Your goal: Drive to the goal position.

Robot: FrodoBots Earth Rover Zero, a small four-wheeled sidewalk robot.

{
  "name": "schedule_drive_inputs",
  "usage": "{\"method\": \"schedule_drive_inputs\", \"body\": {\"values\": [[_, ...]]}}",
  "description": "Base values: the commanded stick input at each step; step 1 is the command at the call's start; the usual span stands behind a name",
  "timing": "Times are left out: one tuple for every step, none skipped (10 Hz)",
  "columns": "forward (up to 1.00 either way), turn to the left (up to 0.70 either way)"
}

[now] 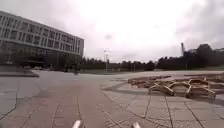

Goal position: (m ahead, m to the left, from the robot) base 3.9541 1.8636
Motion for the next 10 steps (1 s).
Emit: {"method": "schedule_drive_inputs", "body": {"values": [[0.7,0.0],[0.7,0.0],[0.7,0.0],[0.7,0.0],[0.7,0.0],[0.7,0.0],[0.7,0.0],[0.7,0.0],[0.7,0.0],[0.7,0.02]]}}
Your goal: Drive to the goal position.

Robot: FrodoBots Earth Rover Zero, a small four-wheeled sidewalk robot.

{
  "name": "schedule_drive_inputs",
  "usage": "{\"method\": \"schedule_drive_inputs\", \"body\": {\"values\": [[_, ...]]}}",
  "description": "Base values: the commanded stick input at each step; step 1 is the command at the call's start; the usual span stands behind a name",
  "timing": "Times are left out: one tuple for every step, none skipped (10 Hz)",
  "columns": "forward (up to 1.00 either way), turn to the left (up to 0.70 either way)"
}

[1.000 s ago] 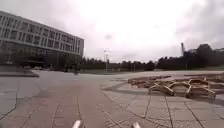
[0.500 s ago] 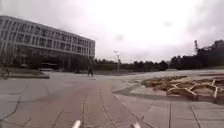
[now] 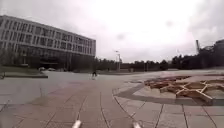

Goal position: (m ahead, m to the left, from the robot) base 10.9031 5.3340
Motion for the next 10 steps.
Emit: {"method": "schedule_drive_inputs", "body": {"values": [[0.7,0.21],[0.7,0.35],[0.7,0.35],[0.7,0.35],[0.7,0.35],[0.7,0.35],[0.7,0.23],[0.7,0.05],[0.7,0.0],[0.7,0.0]]}}
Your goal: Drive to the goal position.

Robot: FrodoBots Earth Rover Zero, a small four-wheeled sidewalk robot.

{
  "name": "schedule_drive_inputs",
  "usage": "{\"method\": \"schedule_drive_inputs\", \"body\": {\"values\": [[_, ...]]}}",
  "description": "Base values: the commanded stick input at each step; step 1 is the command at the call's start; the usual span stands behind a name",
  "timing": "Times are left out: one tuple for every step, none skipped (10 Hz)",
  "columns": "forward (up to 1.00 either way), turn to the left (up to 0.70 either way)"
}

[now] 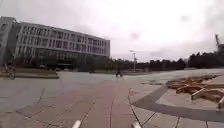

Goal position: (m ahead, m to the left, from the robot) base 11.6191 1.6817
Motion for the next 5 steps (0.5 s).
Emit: {"method": "schedule_drive_inputs", "body": {"values": [[0.7,0.0],[0.7,0.0],[0.7,0.0],[0.7,0.0],[0.7,0.0]]}}
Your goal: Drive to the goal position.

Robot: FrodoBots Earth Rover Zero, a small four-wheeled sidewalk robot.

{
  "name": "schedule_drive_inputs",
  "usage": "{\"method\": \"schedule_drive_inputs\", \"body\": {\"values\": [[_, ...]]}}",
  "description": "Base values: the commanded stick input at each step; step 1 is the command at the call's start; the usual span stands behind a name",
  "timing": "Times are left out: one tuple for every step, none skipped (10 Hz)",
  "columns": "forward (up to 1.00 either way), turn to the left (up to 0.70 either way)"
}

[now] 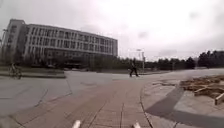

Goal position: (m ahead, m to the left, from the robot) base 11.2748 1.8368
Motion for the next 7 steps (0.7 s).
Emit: {"method": "schedule_drive_inputs", "body": {"values": [[0.7,0.0],[0.7,0.0],[0.7,0.0],[0.7,0.0],[0.7,0.0],[0.7,0.0],[0.7,0.0]]}}
